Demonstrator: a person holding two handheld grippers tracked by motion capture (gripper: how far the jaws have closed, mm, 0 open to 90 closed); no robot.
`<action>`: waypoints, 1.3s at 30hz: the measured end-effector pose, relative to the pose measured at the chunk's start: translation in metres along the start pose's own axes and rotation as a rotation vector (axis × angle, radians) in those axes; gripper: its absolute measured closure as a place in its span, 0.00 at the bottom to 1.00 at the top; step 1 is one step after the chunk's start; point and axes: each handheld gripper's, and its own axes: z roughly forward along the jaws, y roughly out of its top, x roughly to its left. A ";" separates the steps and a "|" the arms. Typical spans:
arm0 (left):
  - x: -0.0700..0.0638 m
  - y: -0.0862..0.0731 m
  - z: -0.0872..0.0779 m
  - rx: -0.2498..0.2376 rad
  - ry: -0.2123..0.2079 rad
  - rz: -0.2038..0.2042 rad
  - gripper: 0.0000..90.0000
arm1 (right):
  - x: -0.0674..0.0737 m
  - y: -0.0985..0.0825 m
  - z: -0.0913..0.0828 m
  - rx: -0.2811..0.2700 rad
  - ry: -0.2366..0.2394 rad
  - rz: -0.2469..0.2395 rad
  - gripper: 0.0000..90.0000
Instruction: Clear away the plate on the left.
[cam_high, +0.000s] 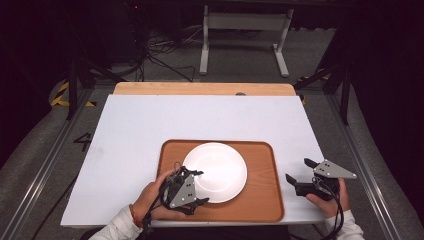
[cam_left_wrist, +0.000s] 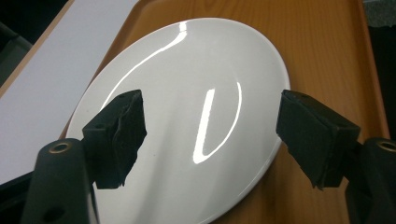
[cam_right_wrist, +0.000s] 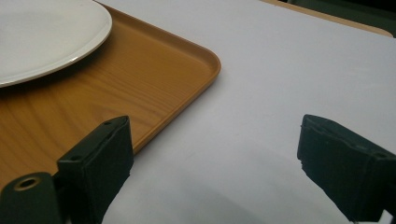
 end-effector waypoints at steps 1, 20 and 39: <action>0.002 -0.001 -0.001 0.001 0.001 -0.007 0.26 | 0.000 0.000 0.000 -0.002 0.002 0.001 0.12; 0.028 -0.026 -0.007 0.084 0.089 -0.113 0.20 | 0.002 0.001 0.000 0.002 -0.002 -0.014 0.12; 0.056 -0.055 -0.027 0.122 0.192 -0.184 0.17 | 0.002 0.001 -0.001 -0.005 -0.012 -0.020 0.12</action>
